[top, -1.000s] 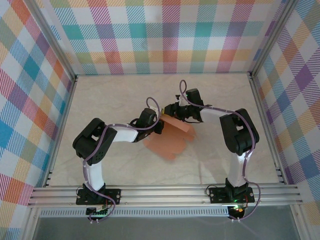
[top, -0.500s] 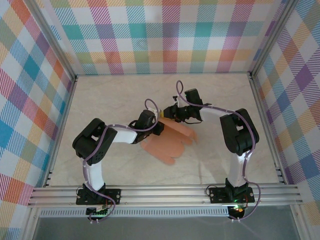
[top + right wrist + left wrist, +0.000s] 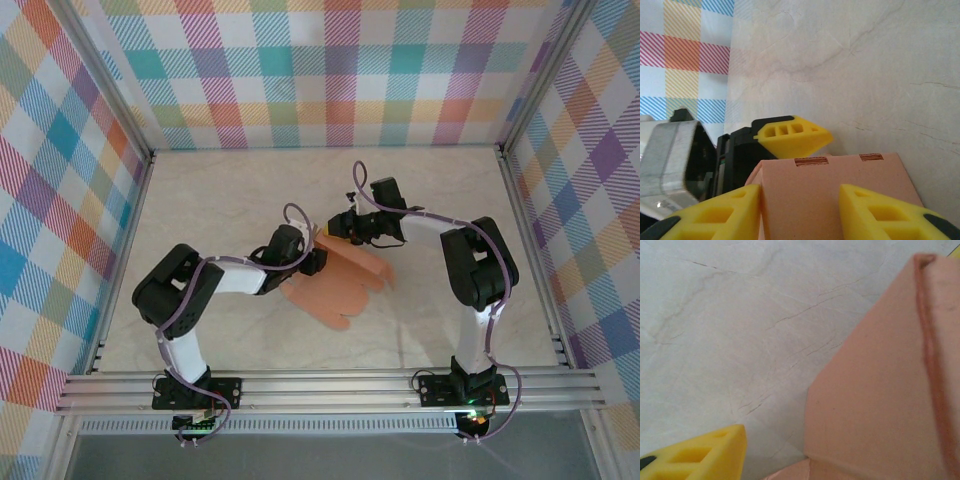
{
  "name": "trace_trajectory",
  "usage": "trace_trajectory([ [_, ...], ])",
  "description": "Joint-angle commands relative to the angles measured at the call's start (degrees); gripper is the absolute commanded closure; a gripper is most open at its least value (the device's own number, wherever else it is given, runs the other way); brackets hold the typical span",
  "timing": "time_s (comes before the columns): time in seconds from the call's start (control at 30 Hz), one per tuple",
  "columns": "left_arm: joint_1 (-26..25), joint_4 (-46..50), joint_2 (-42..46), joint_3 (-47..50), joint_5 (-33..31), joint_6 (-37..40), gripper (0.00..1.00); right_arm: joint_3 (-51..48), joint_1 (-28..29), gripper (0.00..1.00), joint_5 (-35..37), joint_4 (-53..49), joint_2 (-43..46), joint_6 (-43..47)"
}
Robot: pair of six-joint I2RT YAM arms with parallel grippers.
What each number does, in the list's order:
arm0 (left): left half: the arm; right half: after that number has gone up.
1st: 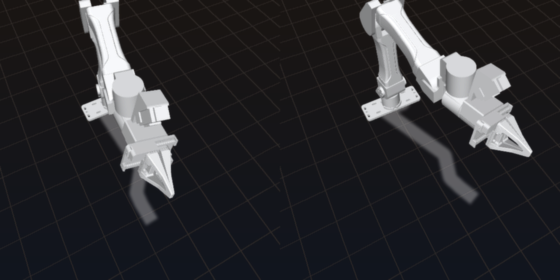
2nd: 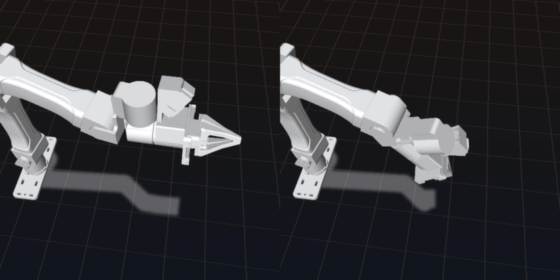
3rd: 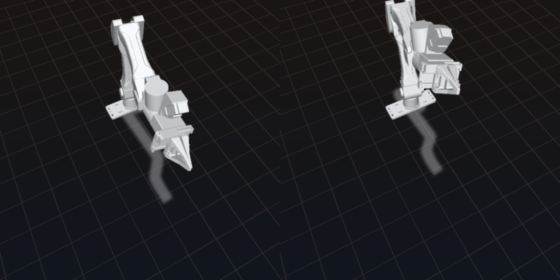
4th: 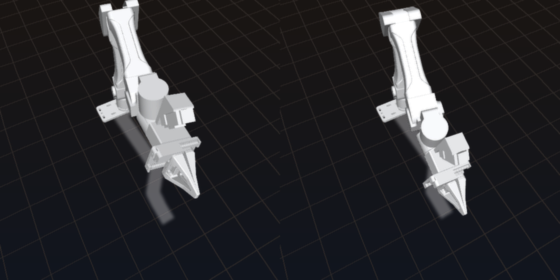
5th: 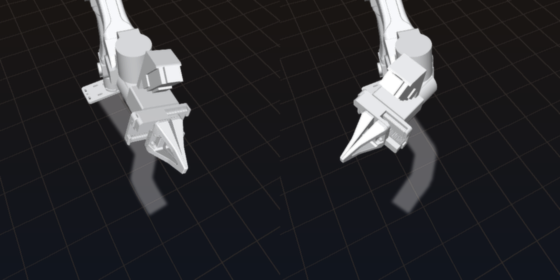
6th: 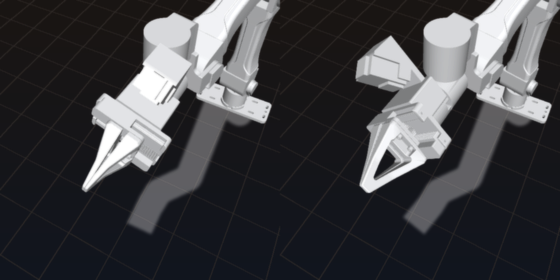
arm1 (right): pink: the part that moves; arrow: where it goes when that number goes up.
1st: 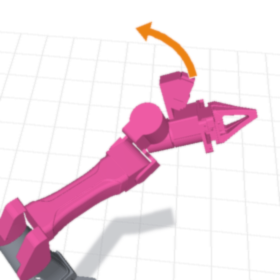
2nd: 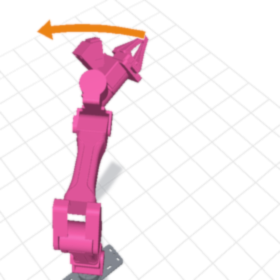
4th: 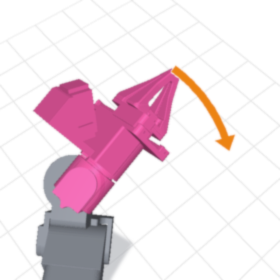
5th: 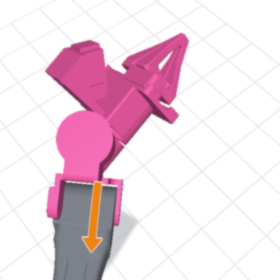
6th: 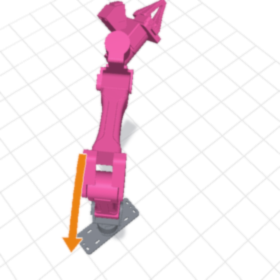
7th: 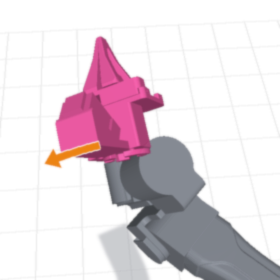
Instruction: Fold the paper box
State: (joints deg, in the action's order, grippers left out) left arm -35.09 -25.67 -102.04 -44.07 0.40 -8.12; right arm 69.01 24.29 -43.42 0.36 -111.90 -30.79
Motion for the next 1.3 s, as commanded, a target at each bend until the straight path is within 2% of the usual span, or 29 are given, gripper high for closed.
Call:
trace_trajectory([
  [0.0,0.54,-1.08,3.06,1.88,-2.47,1.44,0.43,-1.60,-0.08,0.56,3.17,-5.75,-1.29,1.69],
  [0.4,0.98,-1.05,0.00,-2.24,1.01,-0.14,0.73,-2.39,-0.12,0.56,1.59,-4.92,-0.52,0.88],
  [0.7,0.90,-1.15,-1.86,-4.15,4.20,-1.23,0.75,-2.16,-0.08,0.56,1.06,-4.85,-0.91,0.31],
  [1.03,0.90,-1.97,-1.82,-3.32,4.42,-1.46,0.92,-1.95,-0.12,0.55,0.88,-4.89,-1.04,-0.06],
  [1.27,0.94,-1.96,-1.33,-2.55,3.97,-1.37,1.00,-1.34,-0.12,0.48,0.44,-4.86,0.01,-0.54],
])
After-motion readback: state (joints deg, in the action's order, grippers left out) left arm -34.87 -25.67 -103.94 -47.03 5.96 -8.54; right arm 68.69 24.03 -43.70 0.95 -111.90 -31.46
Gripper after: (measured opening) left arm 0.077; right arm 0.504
